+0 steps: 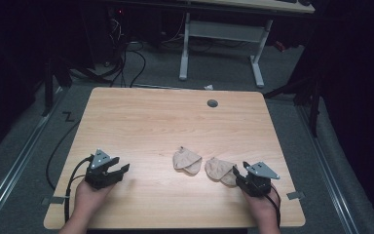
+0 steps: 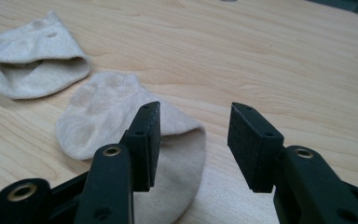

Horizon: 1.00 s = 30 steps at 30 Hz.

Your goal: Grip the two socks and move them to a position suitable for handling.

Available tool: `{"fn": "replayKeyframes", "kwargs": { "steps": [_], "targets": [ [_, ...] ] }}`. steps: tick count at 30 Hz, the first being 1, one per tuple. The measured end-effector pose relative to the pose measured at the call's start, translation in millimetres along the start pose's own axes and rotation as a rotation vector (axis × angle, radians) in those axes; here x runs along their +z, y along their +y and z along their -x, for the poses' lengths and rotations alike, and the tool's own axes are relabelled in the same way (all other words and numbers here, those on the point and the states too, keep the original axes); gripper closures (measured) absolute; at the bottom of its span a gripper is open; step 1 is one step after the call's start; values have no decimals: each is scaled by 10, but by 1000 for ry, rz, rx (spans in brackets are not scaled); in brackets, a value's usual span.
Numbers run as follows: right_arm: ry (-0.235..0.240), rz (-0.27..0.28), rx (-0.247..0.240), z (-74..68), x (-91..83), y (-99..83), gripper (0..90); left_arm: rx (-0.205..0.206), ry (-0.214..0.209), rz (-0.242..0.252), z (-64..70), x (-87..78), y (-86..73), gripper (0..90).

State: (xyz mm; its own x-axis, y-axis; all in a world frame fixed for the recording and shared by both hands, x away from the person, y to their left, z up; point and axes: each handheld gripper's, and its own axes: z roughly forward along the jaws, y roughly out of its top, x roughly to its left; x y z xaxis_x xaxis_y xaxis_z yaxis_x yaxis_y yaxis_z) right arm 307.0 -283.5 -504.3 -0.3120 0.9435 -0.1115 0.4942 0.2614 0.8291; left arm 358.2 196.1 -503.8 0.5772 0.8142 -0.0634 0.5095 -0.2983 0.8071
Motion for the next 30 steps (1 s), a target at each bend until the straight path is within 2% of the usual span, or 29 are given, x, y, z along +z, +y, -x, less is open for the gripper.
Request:
{"fn": "replayKeyframes", "kwargs": {
  "steps": [2, 8, 13, 17, 21, 23, 26, 28, 30],
  "targets": [
    [1, -2, 4, 5, 10, -10, 539, -2, -1, 3, 7, 10, 1, 487],
    [20, -8, 43, 66, 15, -36, 533, 34, -5, -26, 46, 65, -13, 484],
    [25, -13, 27, 36, 17, -22, 549, 37, -9, -26, 62, 74, -16, 483],
    [37, -23, 29, 23, 34, 0, 605, 38, -7, -28, 53, 76, -17, 481],
    [28, -38, 37, 12, 57, 21, 646, 31, -9, -24, 48, 79, -22, 482],
    [25, -53, 17, 2, 79, 20, 723, 32, -11, -24, 48, 83, -21, 482],
    [41, -67, 18, -3, 83, 11, 768, 33, -11, -24, 52, 87, -22, 482],
    [66, -79, 14, -3, 64, 10, 847, 35, -13, -21, 62, 77, -21, 481],
    [75, -83, 11, -7, 60, 10, 864, 37, -12, -21, 64, 75, -20, 481]
  ]
}}
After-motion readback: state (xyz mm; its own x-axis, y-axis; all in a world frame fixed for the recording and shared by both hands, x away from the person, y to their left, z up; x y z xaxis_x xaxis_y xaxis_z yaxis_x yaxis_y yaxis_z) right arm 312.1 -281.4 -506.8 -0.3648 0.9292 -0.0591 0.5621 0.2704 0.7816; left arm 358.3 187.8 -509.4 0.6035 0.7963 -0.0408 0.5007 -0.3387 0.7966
